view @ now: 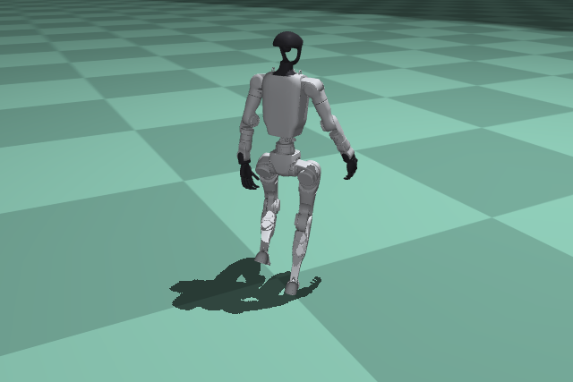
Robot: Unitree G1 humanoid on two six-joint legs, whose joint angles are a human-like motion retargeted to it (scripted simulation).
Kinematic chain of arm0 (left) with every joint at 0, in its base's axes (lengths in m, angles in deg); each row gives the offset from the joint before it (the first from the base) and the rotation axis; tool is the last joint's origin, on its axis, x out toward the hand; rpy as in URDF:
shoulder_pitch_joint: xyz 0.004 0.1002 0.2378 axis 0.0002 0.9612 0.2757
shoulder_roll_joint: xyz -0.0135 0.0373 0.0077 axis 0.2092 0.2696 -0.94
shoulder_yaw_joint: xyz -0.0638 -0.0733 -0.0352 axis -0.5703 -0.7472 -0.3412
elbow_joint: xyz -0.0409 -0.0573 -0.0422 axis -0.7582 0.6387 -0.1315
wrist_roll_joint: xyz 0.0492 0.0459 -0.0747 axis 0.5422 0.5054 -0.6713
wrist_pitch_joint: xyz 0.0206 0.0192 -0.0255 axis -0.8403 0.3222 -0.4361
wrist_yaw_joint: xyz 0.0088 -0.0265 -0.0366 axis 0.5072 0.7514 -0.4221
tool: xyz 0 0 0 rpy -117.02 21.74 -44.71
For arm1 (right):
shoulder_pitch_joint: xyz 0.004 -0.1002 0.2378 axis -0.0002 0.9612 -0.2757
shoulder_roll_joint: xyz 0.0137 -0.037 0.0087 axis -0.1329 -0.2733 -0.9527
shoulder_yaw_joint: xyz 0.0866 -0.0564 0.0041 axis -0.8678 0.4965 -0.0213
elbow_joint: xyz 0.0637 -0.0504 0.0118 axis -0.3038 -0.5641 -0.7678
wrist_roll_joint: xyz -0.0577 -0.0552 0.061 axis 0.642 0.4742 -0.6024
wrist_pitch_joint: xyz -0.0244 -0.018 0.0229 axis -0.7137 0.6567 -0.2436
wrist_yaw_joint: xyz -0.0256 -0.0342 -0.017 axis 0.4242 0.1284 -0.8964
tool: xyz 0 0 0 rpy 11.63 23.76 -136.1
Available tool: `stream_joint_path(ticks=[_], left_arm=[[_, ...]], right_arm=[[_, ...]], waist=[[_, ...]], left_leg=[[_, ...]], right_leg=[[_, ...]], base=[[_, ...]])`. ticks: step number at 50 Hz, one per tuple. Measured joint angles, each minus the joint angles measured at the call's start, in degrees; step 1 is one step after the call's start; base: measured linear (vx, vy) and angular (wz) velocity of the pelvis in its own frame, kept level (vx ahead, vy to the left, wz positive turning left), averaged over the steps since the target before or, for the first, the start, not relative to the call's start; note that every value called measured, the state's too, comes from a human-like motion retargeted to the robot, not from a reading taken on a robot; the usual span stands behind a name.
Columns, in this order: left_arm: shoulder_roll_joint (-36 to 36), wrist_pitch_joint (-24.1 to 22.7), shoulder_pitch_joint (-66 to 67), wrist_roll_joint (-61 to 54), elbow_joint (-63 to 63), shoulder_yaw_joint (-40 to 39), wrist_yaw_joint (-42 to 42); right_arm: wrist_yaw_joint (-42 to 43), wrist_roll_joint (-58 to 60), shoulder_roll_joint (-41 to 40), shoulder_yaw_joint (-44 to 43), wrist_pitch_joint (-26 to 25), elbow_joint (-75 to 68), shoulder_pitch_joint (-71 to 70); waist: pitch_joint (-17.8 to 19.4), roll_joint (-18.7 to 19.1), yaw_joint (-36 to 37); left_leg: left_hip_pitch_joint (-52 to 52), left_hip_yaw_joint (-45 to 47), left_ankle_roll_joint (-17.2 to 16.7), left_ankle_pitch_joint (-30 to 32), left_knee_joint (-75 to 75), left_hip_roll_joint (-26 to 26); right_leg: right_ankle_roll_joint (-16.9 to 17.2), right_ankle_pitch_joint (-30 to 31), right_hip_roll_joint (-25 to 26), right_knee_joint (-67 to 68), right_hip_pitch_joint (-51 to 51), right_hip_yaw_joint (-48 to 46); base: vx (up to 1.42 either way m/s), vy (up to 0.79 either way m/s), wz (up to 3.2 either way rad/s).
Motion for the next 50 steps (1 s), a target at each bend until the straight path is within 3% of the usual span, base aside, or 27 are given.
stream_joint_path(ticks=[5,10,15,18,20,24,25,27,31,32,34,35,38,42,46,50], left_arm=[[2.3,-1.8,2.0,-3.0,-2.2,-4.8,0.6],[3.8,-4.0,2.2,-6.7,-3.9,-8.4,3.3],[4.0,-5.8,1.0,-8.5,-4.6,-10.0,5.2],[3.9,-6.6,0.0,-9.0,-5.1,-10.9,6.2],[3.5,-7.0,-0.7,-9.2,-5.3,-11.3,6.7],[3.2,-7.6,-2.7,-10.3,-5.3,-11.7,8.5],[3.2,-7.7,-3.3,-10.8,-5.2,-11.7,9.1],[3.2,-7.7,-4.8,-11.8,-5.2,-11.7,10.4],[4.4,-7.5,-9.0,-13.7,-7.9,-12.0,13.1],[4.7,-7.7,-10.0,-14.1,-9.1,-12.3,13.8],[5.3,-8.3,-11.6,-15.4,-11.9,-12.6,15.4],[5.6,-8.3,-12.8,-16.4,-13.7,-12.7,16.4],[6.3,-9.3,-14.6,-18.7,-18.2,-13.1,18.5],[6.8,-11.1,-15.6,-20.6,-23.7,-14.1,20.4],[6.9,-12.7,-15.6,-20.8,-26.9,-14.4,20.6],[6.9,-13.8,-15.8,-19.6,-27.2,-14.4,19.5]], right_arm=[[0.6,-0.1,2.5,1.6,2.0,7.7,-5.8],[1.5,-3.1,3.0,1.7,4.5,14.1,-10.2],[1.1,-6.0,1.4,1.2,5.8,17.4,-11.4],[0.8,-6.1,-0.4,1.0,5.9,16.5,-10.2],[0.8,-5.9,-1.6,1.0,5.7,14.7,-8.4],[1.1,-4.7,-4.8,0.4,4.4,6.5,-2.7],[1.1,-4.3,-5.7,0.1,3.9,3.8,-0.9],[0.6,-3.7,-7.3,-1.0,2.7,-1.9,2.9],[-1.6,-3.3,-8.6,-5.1,0.1,-10.4,9.0],[-1.8,-3.5,-8.5,-6.2,-0.4,-11.4,10.4],[-1.9,-4.2,-8.0,-8.6,-1.0,-12.6,12.8],[-2.1,-4.6,-7.3,-10.0,-1.2,-12.9,13.6],[-1.9,-6.7,-6.1,-13.4,-1.1,-12.8,16.2],[-1.6,-9.2,-4.7,-16.3,0.1,-12.3,18.2],[-1.1,-11.7,-3.6,-17.9,1.3,-12.0,19.1],[-0.4,-12.0,-2.6,-18.7,1.8,-12.6,19.4]], waist=[[-1.9,-0.7,6.9],[-1.3,-2.7,10.9],[-1.3,-5.7,10.6],[-1.7,-6.6,9.8],[-2.1,-7.4,9.0],[-3.6,-9.9,8.0],[-3.9,-10.6,7.7],[-4.0,-12.1,6.8],[-2.4,-12.3,5.6],[-2.1,-11.9,4.8],[-1.4,-11.0,2.5],[-1.0,-10.8,1.3],[-0.7,-9.0,-3.1],[-0.4,-6.0,-7.1],[1.2,-4.4,-9.5],[3.4,-3.7,-10.3]], left_leg=[[-7.5,0.0,0.1,-2.4,-7.5,-3.0],[-11.1,-0.2,-1.9,-3.5,-26.5,-11.3],[-8.9,-3.2,-7.0,1.5,-58.3,-22.2],[-6.5,-5.7,-8.5,5.9,-71.2,-26.1],[-6.4,-6.8,-8.8,8.2,-72.9,-28.1],[-7.8,-7.3,-6.9,10.9,-61.8,-31.3],[-8.1,-7.1,-6.2,11.2,-57.8,-32.2],[-7.4,-7.2,-4.8,10.0,-51.2,-34.0],[0.0,-9.2,-3.0,2.8,-45.0,-32.2],[1.7,-9.5,-2.5,1.0,-44.0,-31.5],[5.0,-10.0,-2.0,-1.6,-42.8,-30.8],[7.2,-10.4,-1.8,-2.0,-44.5,-31.2],[11.8,-12.2,-2.1,-2.4,-46.4,-31.2],[17.6,-15.1,-5.0,0.2,-49.6,-29.6],[23.7,-15.4,-7.2,0.8,-51.3,-28.0],[31.0,-15.7,-7.3,-2.6,-53.5,-26.6]], right_leg=[[1.7,-1.4,-1.9,-2.2,-0.6,-2.8],[3.0,-6.1,-5.9,-4.0,2.2,-3.6],[3.8,-10.9,-10.5,-7.2,6.4,-2.9],[3.8,-14.2,-11.3,-6.3,8.7,-1.4],[3.9,-16.1,-12.0,-3.6,9.7,-0.6],[4.9,-16.9,-14.7,3.7,12.8,0.1],[5.6,-15.7,-15.4,5.9,13.7,0.3],[9.2,-7.7,-14.8,12.0,15.2,1.6],[10.7,21.6,-10.1,28.4,12.1,-4.1],[10.7,26.0,-10.3,33.0,10.0,-5.9],[10.7,28.0,-11.0,42.2,5.2,-7.6],[10.7,28.0,-12.0,46.5,1.8,-7.8],[10.6,17.9,-12.3,57.6,-7.7,-6.8],[6.0,8.0,-13.8,61.5,-21.2,-7.8],[3.8,4.2,-15.3,51.0,-28.5,-9.2],[5.8,4.7,-14.6,32.4,-29.2,-9.8]], base=[[0.26,-0.02,-2.71],[0.32,0.01,-1.99],[0.41,-0.02,-1.09],[0.51,-0.01,-0.79],[0.6,-0.02,-0.74],[0.69,-0.04,-0.7],[0.73,-0.05,-0.5],[0.72,-0.12,-0.45],[0.69,-0.3,-0.87],[0.63,-0.09,-1.0],[0.6,0.05,-0.79],[0.57,0.14,-0.58],[0.54,0.17,-0.4],[0.5,0.09,-0.64],[0.49,0.04,-0.57],[0.53,-0.01,-0.49]])
